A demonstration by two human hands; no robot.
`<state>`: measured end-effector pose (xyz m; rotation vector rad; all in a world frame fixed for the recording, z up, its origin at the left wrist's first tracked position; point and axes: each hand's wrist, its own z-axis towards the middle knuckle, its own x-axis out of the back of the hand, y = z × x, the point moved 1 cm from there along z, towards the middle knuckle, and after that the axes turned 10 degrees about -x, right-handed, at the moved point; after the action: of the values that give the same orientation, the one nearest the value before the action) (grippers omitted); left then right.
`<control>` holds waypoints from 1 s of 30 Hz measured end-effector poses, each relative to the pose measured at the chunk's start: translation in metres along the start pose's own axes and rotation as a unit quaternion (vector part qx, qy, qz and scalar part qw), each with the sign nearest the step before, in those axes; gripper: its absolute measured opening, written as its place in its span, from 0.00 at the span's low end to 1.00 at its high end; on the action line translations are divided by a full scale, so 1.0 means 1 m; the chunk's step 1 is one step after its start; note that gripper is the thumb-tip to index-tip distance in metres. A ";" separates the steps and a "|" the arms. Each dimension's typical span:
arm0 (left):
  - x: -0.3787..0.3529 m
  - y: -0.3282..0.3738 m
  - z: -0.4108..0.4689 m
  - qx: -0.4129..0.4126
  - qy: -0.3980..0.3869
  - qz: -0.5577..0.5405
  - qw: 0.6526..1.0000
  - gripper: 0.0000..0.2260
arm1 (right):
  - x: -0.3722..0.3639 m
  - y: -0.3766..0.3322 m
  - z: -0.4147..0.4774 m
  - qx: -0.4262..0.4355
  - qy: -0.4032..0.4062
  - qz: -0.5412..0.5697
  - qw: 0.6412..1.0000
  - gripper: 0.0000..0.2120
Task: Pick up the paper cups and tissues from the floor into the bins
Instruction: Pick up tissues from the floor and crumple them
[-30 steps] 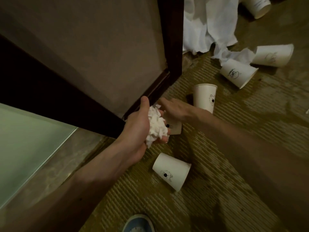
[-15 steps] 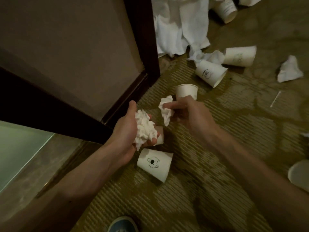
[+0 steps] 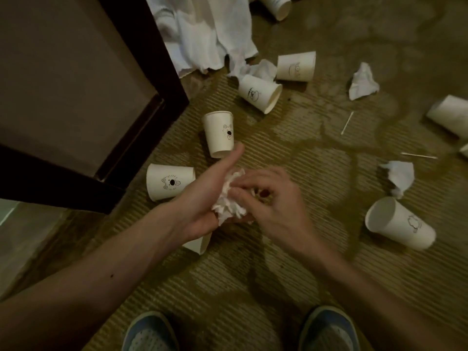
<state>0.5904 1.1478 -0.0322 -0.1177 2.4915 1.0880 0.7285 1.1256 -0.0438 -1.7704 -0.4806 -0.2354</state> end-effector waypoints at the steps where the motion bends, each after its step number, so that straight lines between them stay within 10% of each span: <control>1: 0.001 -0.002 -0.002 -0.010 0.012 0.025 1.000 0.23 | -0.003 0.000 -0.002 0.011 -0.025 -0.004 1.000 0.05; 8: 0.052 -0.012 -0.050 -0.103 0.187 0.128 0.968 0.15 | -0.028 -0.008 -0.002 -0.021 -0.092 0.130 0.987 0.16; 15: 0.119 -0.005 -0.068 -0.162 0.378 0.239 0.880 0.25 | -0.075 0.021 0.006 -0.079 -0.169 -0.196 0.963 0.47; 19: 0.118 -0.005 -0.059 -0.192 0.368 0.302 0.858 0.25 | -0.099 0.035 0.009 -0.014 -0.182 -0.299 0.937 0.40; 24: 0.116 -0.036 -0.058 -0.174 0.317 0.382 0.851 0.18 | -0.086 0.040 0.014 -0.114 -0.199 -0.093 0.969 0.27; 30: 0.104 -0.056 -0.042 -0.088 0.201 0.281 0.934 0.21 | -0.067 0.047 0.011 -0.225 -0.240 0.109 0.938 0.16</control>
<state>0.4949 1.0877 -0.0873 0.3870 2.8713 1.6596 0.6881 1.1138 -0.1150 -2.3250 -0.6017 0.2761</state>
